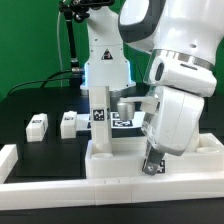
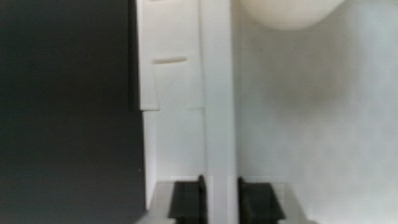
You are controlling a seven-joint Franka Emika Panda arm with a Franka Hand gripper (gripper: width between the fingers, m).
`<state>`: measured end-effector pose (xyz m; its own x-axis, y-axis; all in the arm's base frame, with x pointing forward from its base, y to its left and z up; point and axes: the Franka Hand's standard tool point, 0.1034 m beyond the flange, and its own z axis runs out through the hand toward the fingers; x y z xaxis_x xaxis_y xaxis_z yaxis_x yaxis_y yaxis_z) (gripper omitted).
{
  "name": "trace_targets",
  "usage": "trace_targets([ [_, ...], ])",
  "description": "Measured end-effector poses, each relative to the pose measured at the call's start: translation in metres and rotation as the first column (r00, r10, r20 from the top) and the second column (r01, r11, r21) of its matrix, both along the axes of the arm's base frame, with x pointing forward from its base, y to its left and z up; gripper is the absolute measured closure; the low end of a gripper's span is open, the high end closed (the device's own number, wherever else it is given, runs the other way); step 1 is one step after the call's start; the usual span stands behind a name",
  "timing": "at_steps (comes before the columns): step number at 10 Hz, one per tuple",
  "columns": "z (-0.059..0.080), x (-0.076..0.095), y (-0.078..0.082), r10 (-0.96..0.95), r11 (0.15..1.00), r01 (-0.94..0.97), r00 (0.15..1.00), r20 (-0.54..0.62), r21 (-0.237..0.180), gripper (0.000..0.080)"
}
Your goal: Assemble desk
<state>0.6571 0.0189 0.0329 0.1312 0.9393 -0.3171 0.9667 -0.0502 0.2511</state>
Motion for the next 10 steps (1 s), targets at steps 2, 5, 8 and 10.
trace_targets([
  [2,0.0,0.0,-0.0008,-0.001,1.0,0.001,1.0,0.0,0.0,0.0502],
  [5,0.0,0.0,-0.0019,-0.003,1.0,0.003,1.0,0.0,0.0,0.0199],
  [8,0.0,0.0001,-0.0031,-0.005,1.0,0.005,1.0,0.0,0.0,0.0153],
  [10,0.0,0.0001,-0.0036,-0.006,1.0,0.006,1.0,0.0,0.0,0.0151],
])
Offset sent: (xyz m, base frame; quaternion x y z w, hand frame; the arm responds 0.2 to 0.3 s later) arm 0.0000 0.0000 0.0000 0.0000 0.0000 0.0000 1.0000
